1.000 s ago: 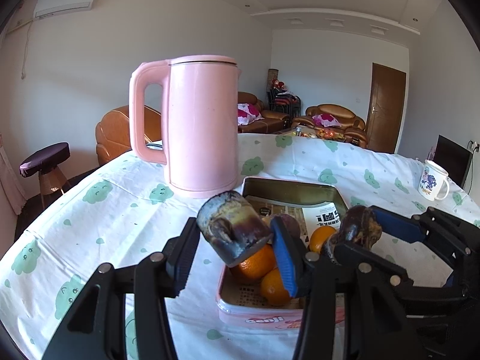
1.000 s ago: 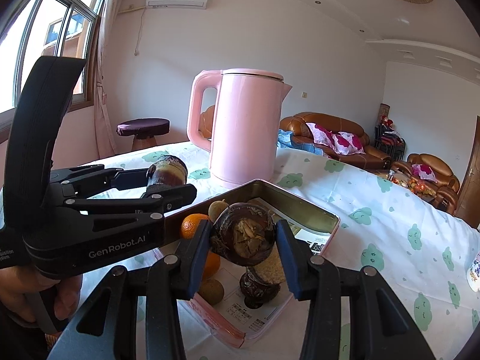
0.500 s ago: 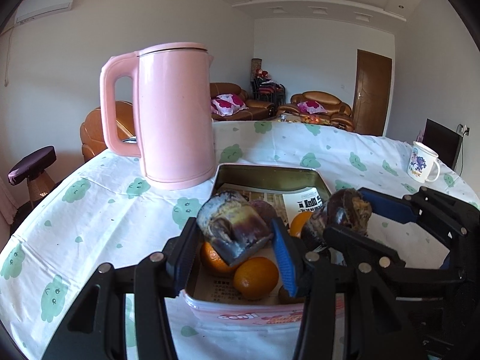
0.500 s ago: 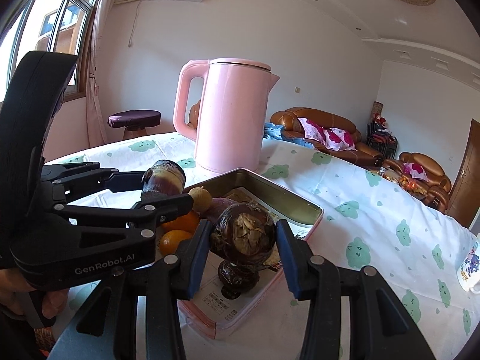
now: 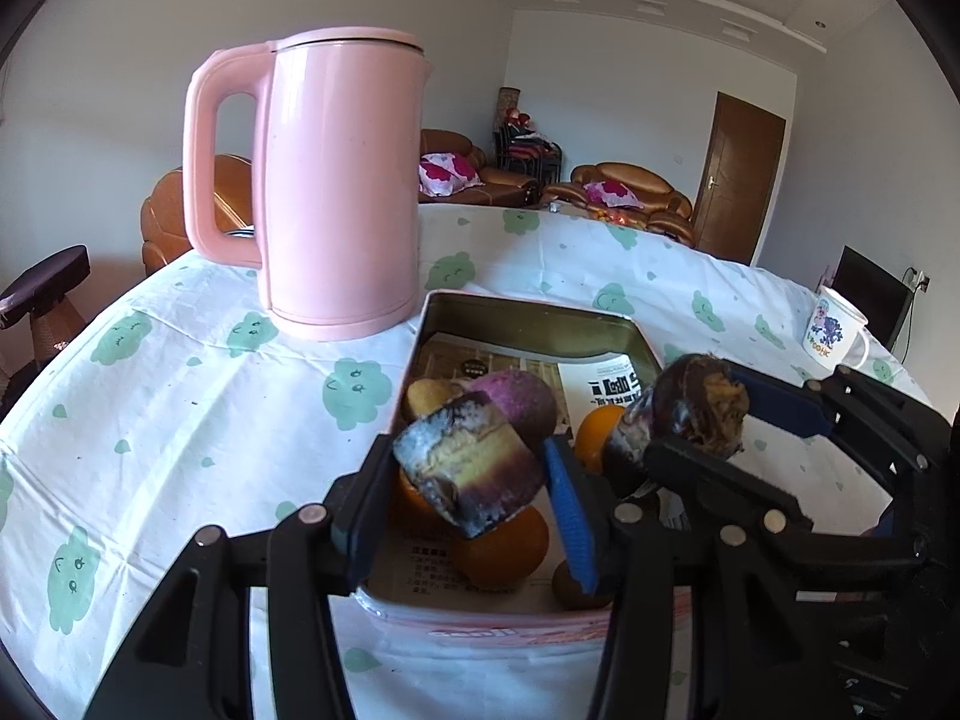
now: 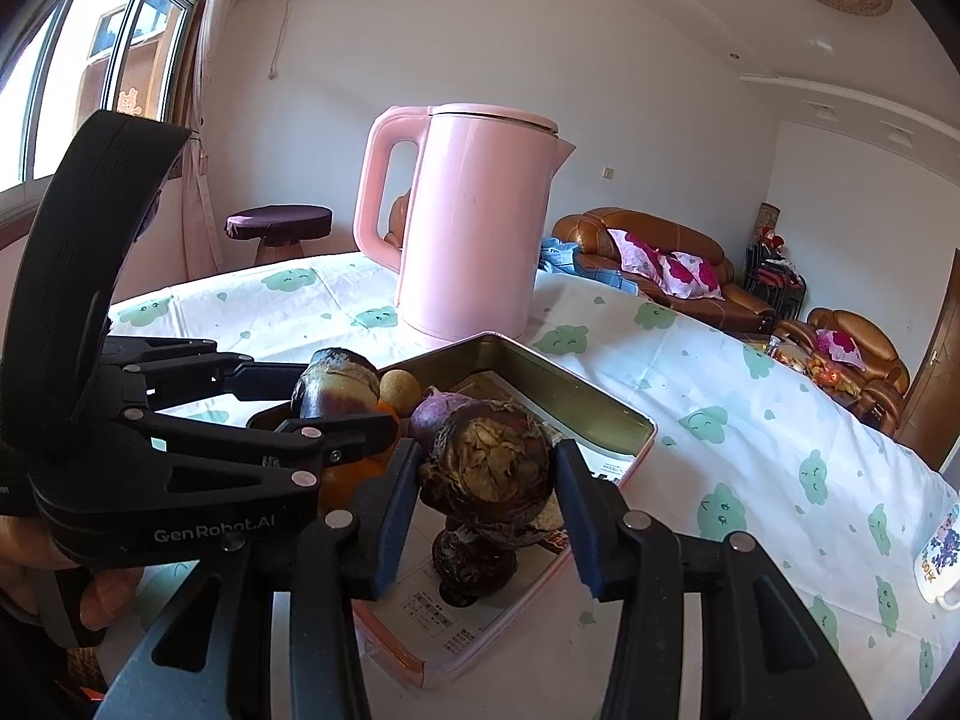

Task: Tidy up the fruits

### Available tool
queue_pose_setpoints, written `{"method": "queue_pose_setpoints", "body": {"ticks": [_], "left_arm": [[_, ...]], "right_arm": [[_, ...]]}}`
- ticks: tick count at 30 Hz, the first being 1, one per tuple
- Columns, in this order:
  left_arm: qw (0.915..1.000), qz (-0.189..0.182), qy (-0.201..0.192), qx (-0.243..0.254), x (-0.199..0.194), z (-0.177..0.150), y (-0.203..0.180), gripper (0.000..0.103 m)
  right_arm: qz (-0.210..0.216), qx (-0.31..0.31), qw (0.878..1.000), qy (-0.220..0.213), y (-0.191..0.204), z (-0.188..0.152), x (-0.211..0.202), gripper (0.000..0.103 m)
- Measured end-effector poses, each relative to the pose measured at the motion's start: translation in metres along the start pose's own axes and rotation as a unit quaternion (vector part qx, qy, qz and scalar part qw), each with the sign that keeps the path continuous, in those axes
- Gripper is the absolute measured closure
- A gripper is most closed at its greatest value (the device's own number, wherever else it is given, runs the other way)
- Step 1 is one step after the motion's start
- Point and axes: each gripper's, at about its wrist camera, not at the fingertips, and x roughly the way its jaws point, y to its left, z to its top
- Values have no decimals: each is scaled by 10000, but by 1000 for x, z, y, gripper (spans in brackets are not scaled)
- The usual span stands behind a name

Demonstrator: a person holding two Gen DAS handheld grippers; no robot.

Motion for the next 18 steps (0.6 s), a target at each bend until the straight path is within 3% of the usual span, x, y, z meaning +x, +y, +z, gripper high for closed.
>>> {"method": "queue_pose_setpoints", "body": {"ticks": [4,8,18], "left_arm": [[9998,101,-142,-7,-6,0,4,49],[9988,288,-394,29,-19,2,7,37],[9970,310,-710,76,-39,10,1,33]], "right_arm": [[107,58,9999,-30,-2,3,1,48],[103,84,9998,-137,-1,3,-5,42],[-212,131,9994,-254,-7,2,-27,39]]}}
